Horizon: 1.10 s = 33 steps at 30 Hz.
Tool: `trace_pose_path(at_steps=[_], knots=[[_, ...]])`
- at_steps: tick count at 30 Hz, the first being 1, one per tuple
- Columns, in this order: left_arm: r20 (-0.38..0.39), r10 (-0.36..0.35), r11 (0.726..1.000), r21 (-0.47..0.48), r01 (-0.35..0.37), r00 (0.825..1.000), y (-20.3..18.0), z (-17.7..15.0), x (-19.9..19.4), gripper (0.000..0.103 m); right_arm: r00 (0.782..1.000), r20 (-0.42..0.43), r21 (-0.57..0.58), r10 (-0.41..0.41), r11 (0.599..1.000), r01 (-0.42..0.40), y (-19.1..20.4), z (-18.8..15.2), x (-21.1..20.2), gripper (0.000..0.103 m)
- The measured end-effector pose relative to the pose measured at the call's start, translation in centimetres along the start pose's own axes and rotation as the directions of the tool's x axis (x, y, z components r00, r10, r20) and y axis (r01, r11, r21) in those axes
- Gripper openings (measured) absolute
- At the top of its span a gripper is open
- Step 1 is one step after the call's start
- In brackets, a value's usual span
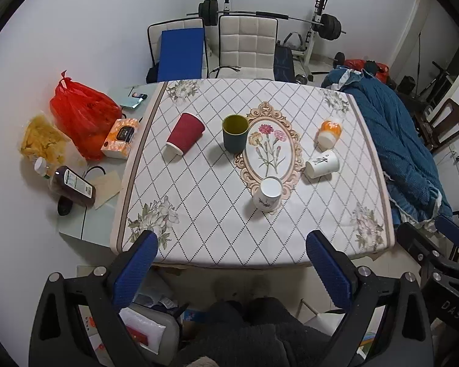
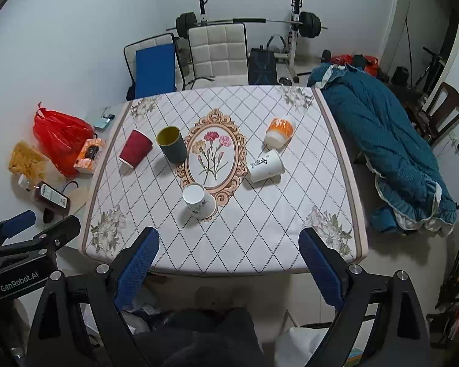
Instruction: Flip cup upside down
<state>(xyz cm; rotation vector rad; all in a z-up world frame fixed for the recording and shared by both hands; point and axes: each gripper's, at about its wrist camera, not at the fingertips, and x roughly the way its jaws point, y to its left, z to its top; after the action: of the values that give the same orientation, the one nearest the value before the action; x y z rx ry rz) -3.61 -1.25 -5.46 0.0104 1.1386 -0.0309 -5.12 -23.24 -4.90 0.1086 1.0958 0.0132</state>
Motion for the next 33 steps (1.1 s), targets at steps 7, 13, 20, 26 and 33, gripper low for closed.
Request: trace_pose_path(at_steps=[7, 13, 20, 26, 33], knots=[[-0.026, 0.004, 1.0, 0.021, -0.003, 1.0, -0.7, -0.7, -1.9, 0.099, 1.0, 0.001, 0.003, 0.005, 1.0, -0.005, 0.0, -0.2, -3.1, 0.095], [-0.048, 0.014, 1.0, 0.025, -0.012, 0.999, -0.7, -0.9, -2.4, 0.099, 1.0, -0.019, -0.009, -0.008, 1.0, 0.008, 0.0, -0.4, -4.3, 0.095], [-0.05, 0.012, 1.0, 0.017, -0.011, 0.999, -0.4, -0.9, -2.7, 0.099, 1.0, -0.016, -0.01, -0.008, 1.0, 0.008, 0.0, -0.4, -4.9, 0.095], [-0.061, 0.003, 1.0, 0.013, -0.002, 0.998, -0.4, -0.8, -2.6, 0.099, 1.0, -0.022, -0.01, 0.007, 1.0, -0.007, 0.2, 0.2, -5.2, 0.095], [-0.067, -0.002, 1.0, 0.006, 0.002, 0.998, -0.3, -0.7, -2.4, 0.099, 1.0, -0.029, -0.012, 0.009, 1.0, -0.009, 0.3, 0.7, -5.0, 0.095]])
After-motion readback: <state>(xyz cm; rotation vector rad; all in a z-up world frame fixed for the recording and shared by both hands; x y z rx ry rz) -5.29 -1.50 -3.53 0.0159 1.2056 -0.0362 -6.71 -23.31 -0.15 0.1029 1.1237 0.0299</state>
